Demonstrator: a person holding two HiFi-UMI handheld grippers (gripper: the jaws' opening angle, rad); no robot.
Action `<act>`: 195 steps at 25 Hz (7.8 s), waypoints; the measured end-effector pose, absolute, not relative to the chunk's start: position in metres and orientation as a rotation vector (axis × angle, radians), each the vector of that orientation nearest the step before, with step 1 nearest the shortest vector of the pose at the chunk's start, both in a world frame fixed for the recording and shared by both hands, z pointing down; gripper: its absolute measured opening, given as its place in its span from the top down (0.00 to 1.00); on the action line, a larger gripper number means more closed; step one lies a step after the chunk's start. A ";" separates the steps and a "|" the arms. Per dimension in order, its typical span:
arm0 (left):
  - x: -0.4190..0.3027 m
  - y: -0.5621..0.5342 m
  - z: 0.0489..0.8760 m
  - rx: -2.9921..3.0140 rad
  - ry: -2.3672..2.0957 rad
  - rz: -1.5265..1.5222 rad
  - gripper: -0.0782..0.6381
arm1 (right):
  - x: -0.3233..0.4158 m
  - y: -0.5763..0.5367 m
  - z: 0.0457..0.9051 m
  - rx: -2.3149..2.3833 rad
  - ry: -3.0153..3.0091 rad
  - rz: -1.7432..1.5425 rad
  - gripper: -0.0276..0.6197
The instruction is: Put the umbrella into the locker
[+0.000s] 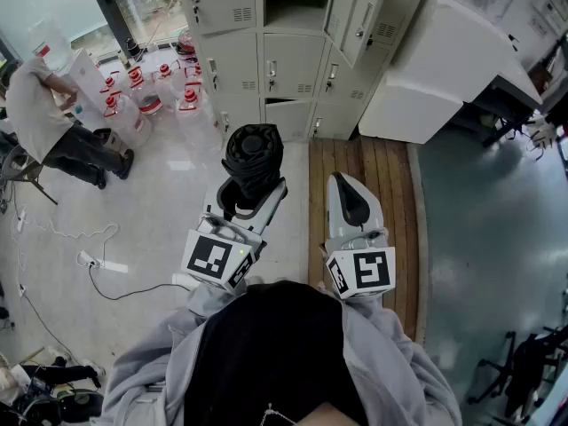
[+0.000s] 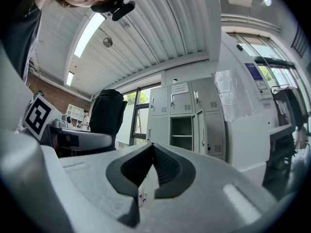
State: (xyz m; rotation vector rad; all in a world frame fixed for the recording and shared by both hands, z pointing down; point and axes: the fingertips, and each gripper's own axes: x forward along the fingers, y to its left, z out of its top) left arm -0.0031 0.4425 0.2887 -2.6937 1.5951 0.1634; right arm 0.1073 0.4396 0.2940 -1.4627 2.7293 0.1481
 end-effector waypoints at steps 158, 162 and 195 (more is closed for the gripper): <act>-0.002 -0.289 0.418 -3.353 1.338 -0.031 0.50 | -0.010 -0.163 0.550 -1.128 3.114 -1.209 0.71; -0.008 -0.299 0.421 -3.334 1.401 -0.046 0.49 | -0.013 -0.165 0.541 -1.122 3.025 -1.229 0.72; -0.013 -0.312 0.448 -2.877 1.608 -0.466 0.37 | 0.005 -0.173 0.523 -1.262 2.789 -1.277 0.73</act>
